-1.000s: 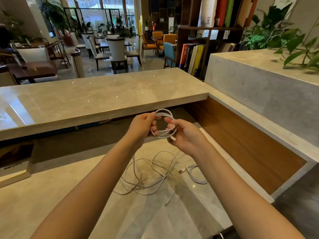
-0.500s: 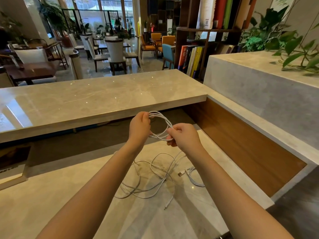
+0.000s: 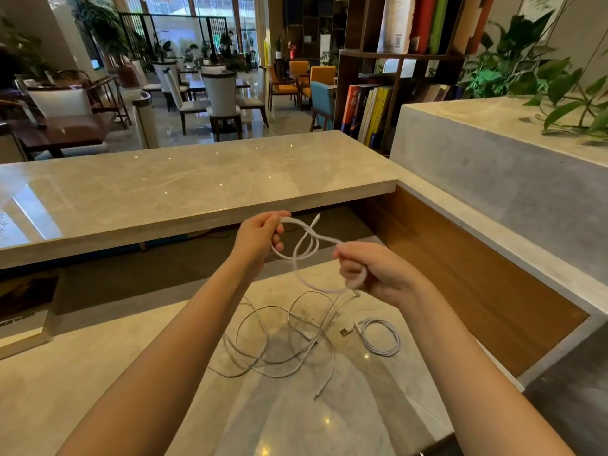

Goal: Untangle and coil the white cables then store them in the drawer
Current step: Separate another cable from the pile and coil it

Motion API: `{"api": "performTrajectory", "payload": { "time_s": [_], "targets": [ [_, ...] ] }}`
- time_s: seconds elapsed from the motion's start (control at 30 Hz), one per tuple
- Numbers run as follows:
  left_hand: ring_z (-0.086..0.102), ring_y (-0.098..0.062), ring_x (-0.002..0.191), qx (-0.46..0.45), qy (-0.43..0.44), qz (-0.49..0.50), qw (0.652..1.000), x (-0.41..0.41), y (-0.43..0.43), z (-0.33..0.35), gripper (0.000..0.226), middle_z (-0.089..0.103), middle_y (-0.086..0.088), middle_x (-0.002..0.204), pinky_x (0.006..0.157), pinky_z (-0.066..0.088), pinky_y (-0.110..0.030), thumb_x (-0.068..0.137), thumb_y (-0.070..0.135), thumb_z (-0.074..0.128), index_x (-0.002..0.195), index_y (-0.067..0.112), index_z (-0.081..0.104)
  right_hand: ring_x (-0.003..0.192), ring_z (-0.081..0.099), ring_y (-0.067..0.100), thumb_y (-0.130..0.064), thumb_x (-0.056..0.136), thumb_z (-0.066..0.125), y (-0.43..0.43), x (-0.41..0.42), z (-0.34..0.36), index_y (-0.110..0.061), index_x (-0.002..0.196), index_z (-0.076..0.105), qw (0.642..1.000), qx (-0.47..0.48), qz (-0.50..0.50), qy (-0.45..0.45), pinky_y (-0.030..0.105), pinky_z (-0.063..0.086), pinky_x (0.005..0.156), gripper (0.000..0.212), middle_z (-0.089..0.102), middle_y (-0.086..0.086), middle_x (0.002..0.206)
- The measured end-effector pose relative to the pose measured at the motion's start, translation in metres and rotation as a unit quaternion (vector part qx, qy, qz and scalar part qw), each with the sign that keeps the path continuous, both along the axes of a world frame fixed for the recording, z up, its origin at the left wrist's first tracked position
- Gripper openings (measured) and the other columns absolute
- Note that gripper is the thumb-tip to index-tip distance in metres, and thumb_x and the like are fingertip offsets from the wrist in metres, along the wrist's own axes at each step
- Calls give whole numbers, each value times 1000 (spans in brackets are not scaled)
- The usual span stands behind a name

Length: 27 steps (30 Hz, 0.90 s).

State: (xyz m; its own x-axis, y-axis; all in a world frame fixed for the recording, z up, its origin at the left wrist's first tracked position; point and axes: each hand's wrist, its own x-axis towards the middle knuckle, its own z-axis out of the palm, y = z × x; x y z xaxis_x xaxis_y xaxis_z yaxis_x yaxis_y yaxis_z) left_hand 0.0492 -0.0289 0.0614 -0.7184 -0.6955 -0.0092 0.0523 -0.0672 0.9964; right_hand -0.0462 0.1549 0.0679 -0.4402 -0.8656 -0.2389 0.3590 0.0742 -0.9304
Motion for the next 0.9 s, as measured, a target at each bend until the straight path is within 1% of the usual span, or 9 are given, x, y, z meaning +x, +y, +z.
{"api": "performTrajectory", "payload": {
  "time_s": [0.1, 0.2, 0.3, 0.43, 0.57, 0.67, 0.77, 0.83, 0.9],
  "targets": [
    [43, -8, 54, 36, 59, -10, 998, 1, -6, 1, 25, 51, -1, 70, 47, 45, -18, 99, 13, 39, 109, 10, 62, 56, 51, 14, -17, 97, 43, -1, 5, -5, -7, 79, 58, 967, -141, -48, -205, 34, 55, 72, 25, 47, 1, 53],
    [41, -7, 54, 115, 101, -32, 988, 3, -9, -1, 25, 51, -1, 70, 46, 39, -16, 99, 13, 38, 107, 11, 62, 38, 38, 5, -22, 96, 42, -2, 10, -5, -7, 86, 55, 955, -155, -21, -251, 17, 41, 35, 23, 39, -3, 49],
    [33, -5, 48, 184, 110, -16, 977, 3, -17, -5, 26, 48, 0, 69, 39, 27, -13, 99, 13, 37, 113, 7, 58, 38, 27, 6, -21, 98, 39, 0, 13, -7, -7, 93, 58, 996, 43, 37, 72, 16, 22, 32, 24, 37, -3, 51],
    [32, -4, 44, 140, 59, -2, 988, 4, -20, -6, 26, 47, 0, 67, 36, 24, -14, 99, 12, 37, 111, 9, 59, 54, 42, 13, -32, 101, 31, -8, 22, -20, -6, 99, 56, 882, 263, 35, 389, 23, 34, 48, 36, 55, 5, 72],
    [29, -5, 47, 119, 70, 33, 990, 8, -18, -2, 24, 47, 2, 66, 37, 22, -15, 98, 14, 38, 102, 15, 62, 65, 51, 16, -31, 99, 41, -13, 21, -42, -14, 92, 48, 789, 215, -149, 555, 23, 33, 48, 20, 55, -1, 75],
    [29, -6, 45, 211, 137, 61, 966, 16, -23, -2, 21, 46, 4, 65, 35, 24, -13, 98, 18, 41, 109, 16, 59, 65, 54, 12, -21, 94, 53, -13, 15, -49, -12, 89, 60, 878, 92, -183, 433, 23, 47, 58, 12, 58, 0, 73],
    [30, -6, 40, 313, 225, 81, 919, 23, -29, -6, 22, 45, 4, 66, 33, 24, -14, 98, 22, 42, 113, 15, 56, 64, 59, 13, -15, 87, 60, -8, 15, -49, -8, 86, 64, 978, -77, -167, 99, 39, 56, 83, 9, 58, 2, 66],
    [31, -6, 39, 331, 245, 91, 907, 24, -29, -8, 24, 44, 4, 66, 33, 25, -14, 99, 24, 40, 113, 15, 56, 57, 56, 12, -18, 85, 56, -9, 20, -49, -6, 88, 62, 972, -176, -143, -65, 37, 57, 79, 14, 55, 2, 62],
    [30, -6, 38, 334, 247, 94, 905, 23, -25, -9, 24, 44, 5, 65, 33, 24, -13, 99, 25, 38, 111, 15, 57, 47, 47, 9, -20, 87, 51, -13, 27, -47, -6, 91, 61, 956, -216, -119, -157, 25, 53, 57, 18, 49, -1, 58]
  ]
}}
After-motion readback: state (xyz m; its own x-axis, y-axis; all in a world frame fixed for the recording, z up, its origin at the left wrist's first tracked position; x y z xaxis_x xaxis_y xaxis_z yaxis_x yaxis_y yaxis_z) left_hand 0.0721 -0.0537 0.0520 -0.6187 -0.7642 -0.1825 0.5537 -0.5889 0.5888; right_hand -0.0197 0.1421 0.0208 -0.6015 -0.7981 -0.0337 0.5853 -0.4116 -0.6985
